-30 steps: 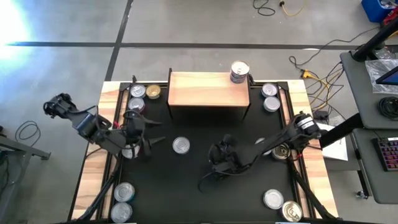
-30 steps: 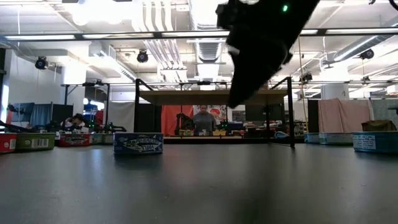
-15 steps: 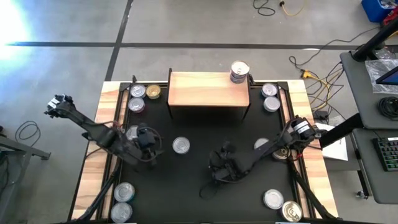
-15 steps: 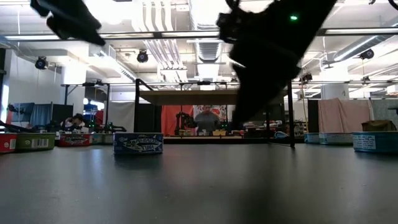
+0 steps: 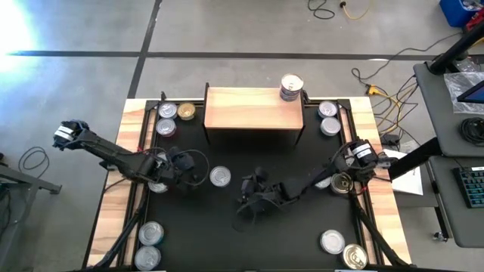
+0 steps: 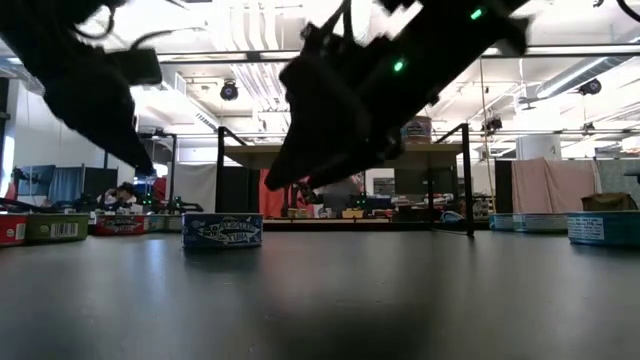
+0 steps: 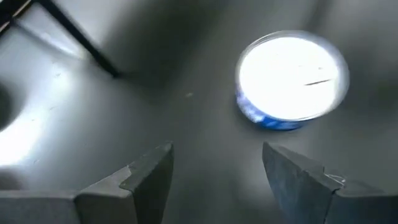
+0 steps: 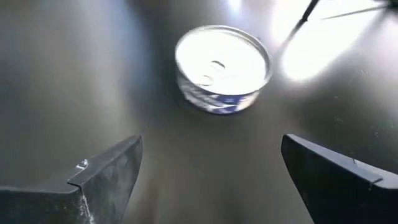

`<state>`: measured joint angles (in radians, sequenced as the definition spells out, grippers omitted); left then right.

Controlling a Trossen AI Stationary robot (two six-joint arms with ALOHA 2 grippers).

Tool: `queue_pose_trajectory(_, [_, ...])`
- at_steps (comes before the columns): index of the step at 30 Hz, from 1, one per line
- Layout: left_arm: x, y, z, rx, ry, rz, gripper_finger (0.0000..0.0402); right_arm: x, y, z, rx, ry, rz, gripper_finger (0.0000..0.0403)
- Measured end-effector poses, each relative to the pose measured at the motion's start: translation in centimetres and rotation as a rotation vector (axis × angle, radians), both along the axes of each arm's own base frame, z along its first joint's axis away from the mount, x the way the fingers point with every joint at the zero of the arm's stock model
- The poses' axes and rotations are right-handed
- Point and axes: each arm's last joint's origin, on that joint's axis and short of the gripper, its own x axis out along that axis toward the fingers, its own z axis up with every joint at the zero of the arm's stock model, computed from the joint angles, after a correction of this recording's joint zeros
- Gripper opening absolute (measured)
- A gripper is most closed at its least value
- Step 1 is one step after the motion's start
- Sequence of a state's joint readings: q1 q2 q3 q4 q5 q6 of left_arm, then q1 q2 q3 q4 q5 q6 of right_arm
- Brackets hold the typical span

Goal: Stack canned seafood by type on shelf
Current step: Put the top blue tuna can on the shelf

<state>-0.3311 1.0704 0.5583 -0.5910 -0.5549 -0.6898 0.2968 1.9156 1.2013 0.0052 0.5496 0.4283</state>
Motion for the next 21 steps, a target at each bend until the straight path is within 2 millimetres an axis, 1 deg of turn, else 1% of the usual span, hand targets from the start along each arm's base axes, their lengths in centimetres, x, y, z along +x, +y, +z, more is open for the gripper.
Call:
queue_pose_trajectory(2, [0.0, 0.5, -0.6, 0.02, 0.02, -0.001, 0.023, 0.4, -1.6, -0.3, 0.042, 0.02, 0.012, 0.0374])
queue_pose_trajectory(4, [0.2, 0.9, -1.3, 0.032, 0.03, 0.001, 0.023, 0.8, -3.0, -0.8, 0.044, 0.05, 0.035, 0.0374])
queue_pose_trajectory(7, [0.8, 1.2, -2.2, 0.04, 0.017, 0.001, 0.023, 1.3, -4.2, -1.0, -0.028, 0.09, 0.079, 0.0374])
queue_pose_trajectory(10, [1.4, 1.0, -3.3, 0.041, 0.017, -0.027, 0.023, 1.8, -4.6, -0.8, -0.092, 0.103, 0.132, 0.0374])
queue_pose_trajectory(12, [1.9, 0.9, -3.9, 0.041, 0.022, -0.026, 0.023, 2.1, -4.6, -0.9, -0.14, 0.119, 0.168, 0.0374])
queue_pose_trajectory(14, [2.5, 0.7, -4.5, 0.04, 0.016, -0.026, 0.023, 2.3, -4.6, -1.6, -0.175, 0.149, 0.199, 0.0374])
queue_pose_trajectory(16, [3.3, 0.5, -5.1, 0.044, 0.007, -0.035, 0.023, 2.9, -4.4, -1.9, -0.158, 0.129, 0.215, 0.0374])
queue_pose_trajectory(18, [4.2, 0.3, -5.6, 0.047, -0.027, -0.05, 0.0229, 3.5, -4.2, -2.4, -0.104, 0.125, 0.234, 0.0374])
queue_pose_trajectory(20, [4.8, 0.1, -6.4, 0.055, -0.036, -0.066, 0.0229, 4.1, -3.9, -2.8, -0.06, 0.121, 0.213, 0.0374])
queue_pose_trajectory(21, [5.1, 0.0, -6.7, 0.054, -0.044, -0.077, 0.0229, 4.3, -3.6, -2.7, -0.04, 0.118, 0.197, 0.0374])
